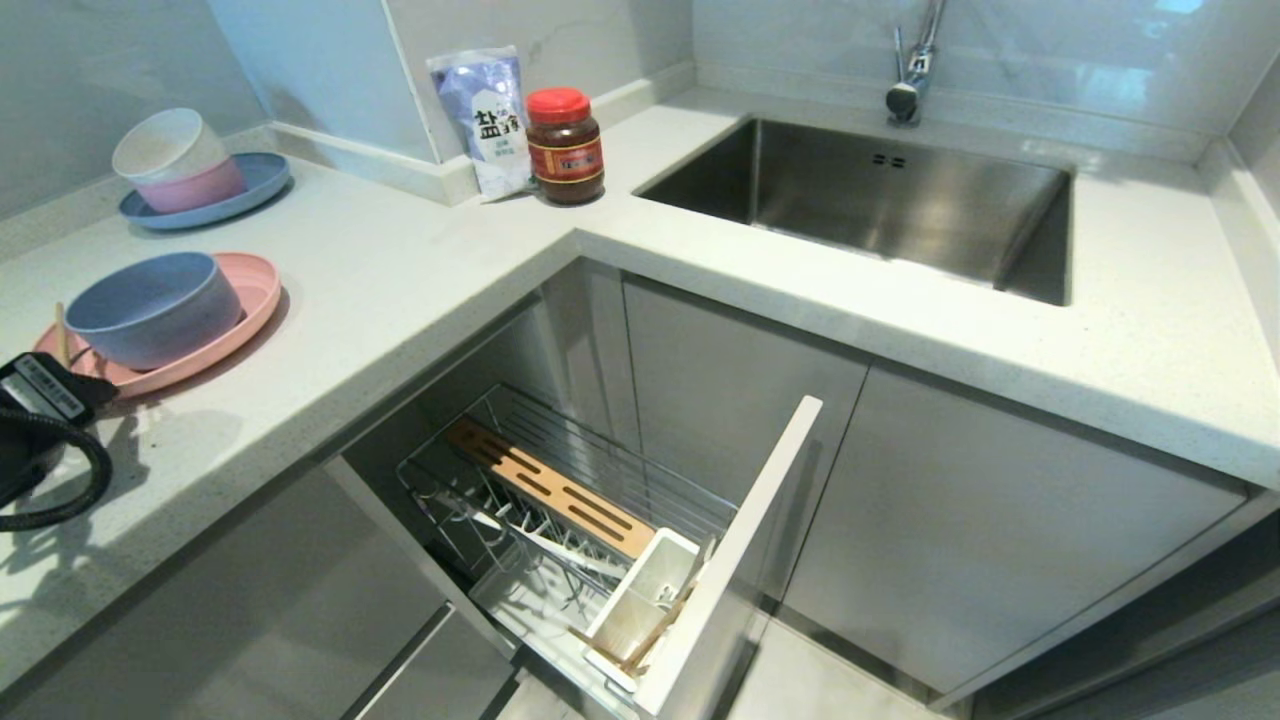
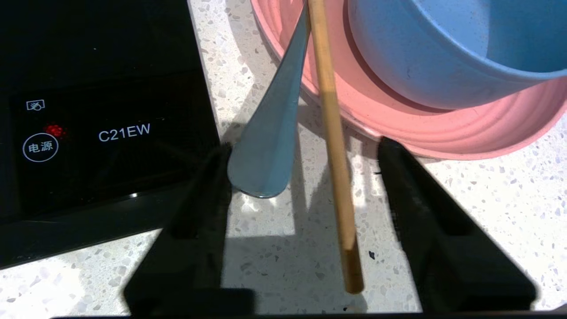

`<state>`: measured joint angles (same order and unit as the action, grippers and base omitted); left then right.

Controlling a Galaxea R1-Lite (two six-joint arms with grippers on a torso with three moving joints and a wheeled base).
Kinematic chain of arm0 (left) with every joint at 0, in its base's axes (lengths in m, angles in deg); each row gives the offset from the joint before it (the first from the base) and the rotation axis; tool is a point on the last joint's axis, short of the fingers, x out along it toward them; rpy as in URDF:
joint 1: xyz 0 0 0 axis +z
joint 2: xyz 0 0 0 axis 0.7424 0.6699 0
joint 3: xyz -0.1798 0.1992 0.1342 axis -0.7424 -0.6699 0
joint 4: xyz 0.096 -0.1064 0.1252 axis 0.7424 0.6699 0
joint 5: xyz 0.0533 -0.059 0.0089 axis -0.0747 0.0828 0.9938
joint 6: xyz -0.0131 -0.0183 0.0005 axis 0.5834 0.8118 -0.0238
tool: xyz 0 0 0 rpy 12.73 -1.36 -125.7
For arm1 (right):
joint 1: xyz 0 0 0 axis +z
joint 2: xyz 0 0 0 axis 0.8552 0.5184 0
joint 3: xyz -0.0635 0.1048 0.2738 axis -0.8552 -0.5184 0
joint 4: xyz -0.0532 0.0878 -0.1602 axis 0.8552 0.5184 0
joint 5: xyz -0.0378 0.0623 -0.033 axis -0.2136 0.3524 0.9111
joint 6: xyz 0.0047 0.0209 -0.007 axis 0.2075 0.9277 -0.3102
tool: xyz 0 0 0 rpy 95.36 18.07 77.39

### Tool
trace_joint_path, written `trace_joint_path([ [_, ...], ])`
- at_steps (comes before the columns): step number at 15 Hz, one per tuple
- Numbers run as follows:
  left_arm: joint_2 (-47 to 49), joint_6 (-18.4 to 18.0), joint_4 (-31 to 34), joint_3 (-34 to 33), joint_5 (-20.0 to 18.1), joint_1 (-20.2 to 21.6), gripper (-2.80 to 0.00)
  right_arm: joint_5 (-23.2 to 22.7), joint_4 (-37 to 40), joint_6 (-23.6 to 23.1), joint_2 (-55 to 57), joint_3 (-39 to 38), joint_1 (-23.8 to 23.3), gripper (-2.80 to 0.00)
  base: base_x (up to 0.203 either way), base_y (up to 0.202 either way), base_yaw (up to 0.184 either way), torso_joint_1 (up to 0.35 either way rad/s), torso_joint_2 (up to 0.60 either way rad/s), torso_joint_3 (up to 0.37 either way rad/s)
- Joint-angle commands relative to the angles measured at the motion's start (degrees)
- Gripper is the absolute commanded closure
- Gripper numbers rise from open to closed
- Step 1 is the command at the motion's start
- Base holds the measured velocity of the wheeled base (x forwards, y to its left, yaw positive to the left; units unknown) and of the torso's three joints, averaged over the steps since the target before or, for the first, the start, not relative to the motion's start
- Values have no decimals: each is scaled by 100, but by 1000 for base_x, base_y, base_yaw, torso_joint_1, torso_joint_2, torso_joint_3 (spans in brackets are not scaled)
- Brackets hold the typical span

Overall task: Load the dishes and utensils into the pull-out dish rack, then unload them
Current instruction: Take the chopsticks out of the cupboard

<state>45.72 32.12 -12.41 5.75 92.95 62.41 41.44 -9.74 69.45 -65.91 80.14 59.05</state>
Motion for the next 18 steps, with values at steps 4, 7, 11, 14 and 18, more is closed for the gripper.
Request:
trace_joint_path([
  [4,-253,2,16,-63,12,-39,-280,0,-5,1,-23,-9,3,0,0,0,0,0,0,0],
  [7,-444,3,25,-178,20,-128,-280,0,-4,1,-24,-9,7,0,0,0,0,0,0,0],
  [11,-827,-1,26,-292,86,-285,0,0,-3,1,-20,-9,0,0,0,0,0,0,0,0],
  [14,-1251,-115,3,-210,511,-300,0,0,-3,1,-17,-9,-1,0,0,0,0,0,0,0],
  [18,-1703,-565,-59,548,882,-395,0,0,0,1,-23,-9,-1,0,0,0,0,0,0,0],
])
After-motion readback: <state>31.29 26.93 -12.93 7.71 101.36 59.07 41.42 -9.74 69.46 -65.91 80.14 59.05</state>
